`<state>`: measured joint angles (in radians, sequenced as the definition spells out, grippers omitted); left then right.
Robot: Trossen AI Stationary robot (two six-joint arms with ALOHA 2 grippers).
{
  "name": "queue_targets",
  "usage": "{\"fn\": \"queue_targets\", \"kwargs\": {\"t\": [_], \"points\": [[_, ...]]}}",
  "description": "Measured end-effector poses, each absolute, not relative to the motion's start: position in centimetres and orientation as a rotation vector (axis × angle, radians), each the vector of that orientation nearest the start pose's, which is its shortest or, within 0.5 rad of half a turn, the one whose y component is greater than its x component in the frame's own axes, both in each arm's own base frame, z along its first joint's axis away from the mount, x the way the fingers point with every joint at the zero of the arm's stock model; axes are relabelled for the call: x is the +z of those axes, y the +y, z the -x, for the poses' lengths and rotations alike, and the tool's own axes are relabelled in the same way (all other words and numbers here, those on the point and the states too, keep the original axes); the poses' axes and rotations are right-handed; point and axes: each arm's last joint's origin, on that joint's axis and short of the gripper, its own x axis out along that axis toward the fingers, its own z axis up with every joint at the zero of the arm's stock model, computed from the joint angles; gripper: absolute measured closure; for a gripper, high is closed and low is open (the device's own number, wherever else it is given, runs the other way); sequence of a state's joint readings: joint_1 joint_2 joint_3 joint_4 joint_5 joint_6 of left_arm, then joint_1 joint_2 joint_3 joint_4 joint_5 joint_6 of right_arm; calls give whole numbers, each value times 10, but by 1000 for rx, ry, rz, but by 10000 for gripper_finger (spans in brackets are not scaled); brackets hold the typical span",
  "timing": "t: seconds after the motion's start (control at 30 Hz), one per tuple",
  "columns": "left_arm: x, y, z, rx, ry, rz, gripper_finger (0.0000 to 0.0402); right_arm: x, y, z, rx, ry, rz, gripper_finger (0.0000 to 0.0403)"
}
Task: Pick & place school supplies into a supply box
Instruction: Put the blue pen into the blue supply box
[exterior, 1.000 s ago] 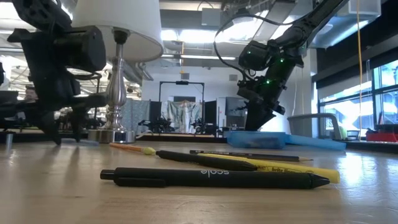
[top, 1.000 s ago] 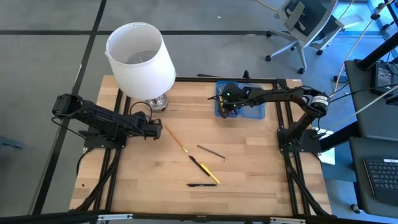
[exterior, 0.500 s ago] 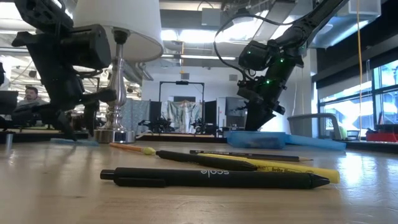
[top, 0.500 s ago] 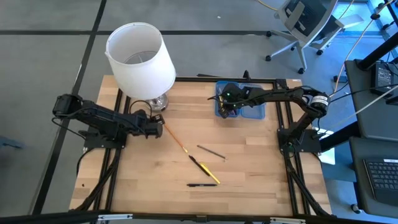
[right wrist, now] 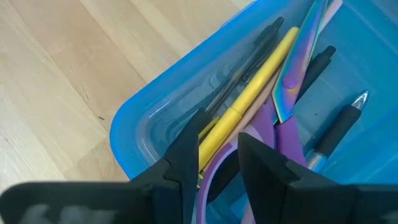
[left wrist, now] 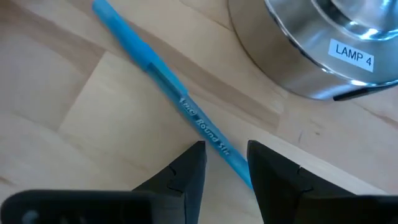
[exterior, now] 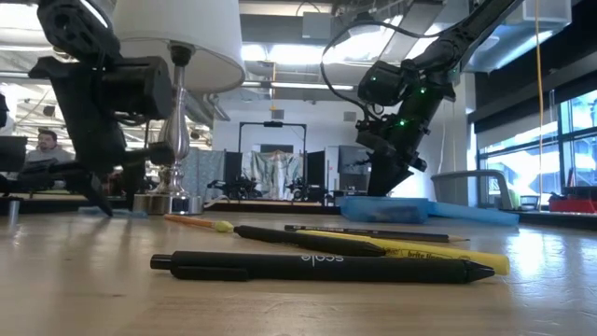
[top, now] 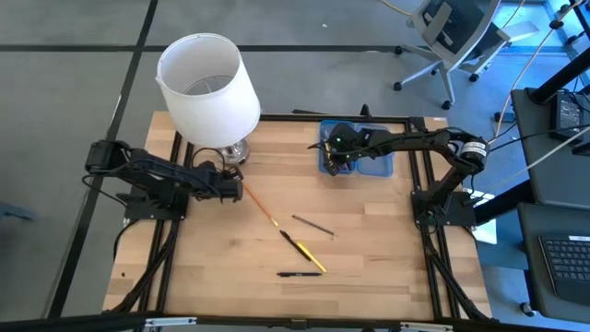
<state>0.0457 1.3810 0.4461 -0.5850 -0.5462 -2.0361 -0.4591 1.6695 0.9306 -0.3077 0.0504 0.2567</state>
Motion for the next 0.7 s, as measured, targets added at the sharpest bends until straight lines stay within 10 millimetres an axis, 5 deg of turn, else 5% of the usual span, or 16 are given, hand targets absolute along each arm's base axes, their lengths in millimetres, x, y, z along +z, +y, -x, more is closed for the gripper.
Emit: {"fn": "queue_targets", "kwargs": {"t": [0.43,0.7], "points": [[108,14,-166,1543,569,1122,342,162,-141,-282,-592,979,-441,288],[117,0,-178,1260,866,912,353,161,-140,-281,-593,997,-444,288]]}}
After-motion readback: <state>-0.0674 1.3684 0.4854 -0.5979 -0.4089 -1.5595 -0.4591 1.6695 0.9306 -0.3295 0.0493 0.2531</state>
